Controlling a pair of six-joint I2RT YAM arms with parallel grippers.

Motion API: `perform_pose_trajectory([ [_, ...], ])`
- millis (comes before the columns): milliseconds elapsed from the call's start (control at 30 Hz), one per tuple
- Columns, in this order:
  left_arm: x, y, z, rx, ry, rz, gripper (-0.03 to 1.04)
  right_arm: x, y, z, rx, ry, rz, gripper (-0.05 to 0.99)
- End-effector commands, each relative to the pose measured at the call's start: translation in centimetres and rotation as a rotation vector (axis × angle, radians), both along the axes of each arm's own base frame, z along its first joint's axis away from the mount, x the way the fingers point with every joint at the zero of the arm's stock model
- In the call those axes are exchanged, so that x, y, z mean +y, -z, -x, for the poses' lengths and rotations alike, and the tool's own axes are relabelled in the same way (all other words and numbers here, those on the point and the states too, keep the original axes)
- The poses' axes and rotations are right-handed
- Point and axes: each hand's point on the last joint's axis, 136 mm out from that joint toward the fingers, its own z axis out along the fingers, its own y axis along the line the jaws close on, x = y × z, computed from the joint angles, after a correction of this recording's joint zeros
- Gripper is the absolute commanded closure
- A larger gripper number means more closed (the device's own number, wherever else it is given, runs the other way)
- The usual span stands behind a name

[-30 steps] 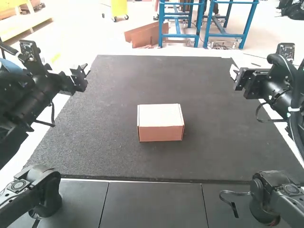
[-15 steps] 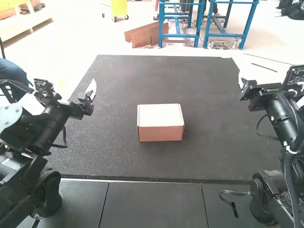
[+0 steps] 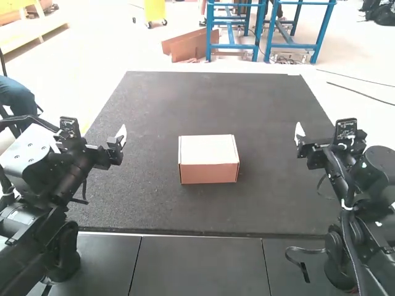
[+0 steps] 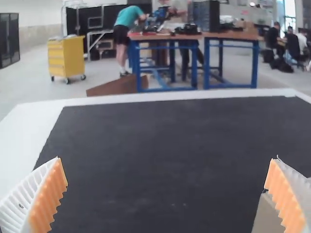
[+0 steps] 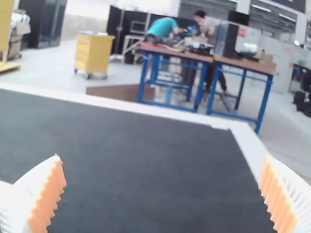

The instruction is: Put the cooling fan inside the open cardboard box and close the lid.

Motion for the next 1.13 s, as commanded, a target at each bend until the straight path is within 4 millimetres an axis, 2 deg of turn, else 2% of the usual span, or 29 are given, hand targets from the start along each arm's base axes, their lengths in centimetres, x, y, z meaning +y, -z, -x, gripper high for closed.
perform_pose_trajectory([
  [0, 1.5, 0.2, -0.2, 0.006, -0.061, 0.044, 0.05, -0.4, 1.0, -0.1, 0.040, 0.013, -0.042, 0.03],
  [200, 3.3, 0.8, -0.3, 0.027, -0.135, 0.057, 0.05, 0.3, 3.7, -0.1, 0.160, -0.030, -0.098, 0.03],
  [300, 4.0, 1.8, -0.4, 0.064, -0.164, 0.050, 0.05, 0.4, 4.5, 0.0, 0.199, -0.034, -0.121, 0.03],
  [467, 4.8, 2.2, -0.4, 0.083, -0.195, 0.050, 0.05, 0.4, 4.9, 0.0, 0.218, -0.034, -0.145, 0.03],
  [633, 4.6, 2.4, -0.3, 0.092, -0.190, 0.045, 0.05, 0.1, 5.1, 0.0, 0.223, -0.023, -0.153, 0.03],
  [767, 4.6, 2.6, -0.4, 0.097, -0.188, 0.042, 0.05, -0.9, 5.1, -0.1, 0.225, 0.022, -0.167, 0.03],
  [933, 4.6, 2.4, -0.3, 0.092, -0.188, 0.041, 0.05, -3.4, 5.4, -0.3, 0.224, 0.123, -0.178, 0.03],
  [1100, 4.6, 2.4, -0.3, 0.089, -0.188, 0.040, 0.05, -4.1, 5.4, -0.2, 0.225, 0.148, -0.179, 0.03],
])
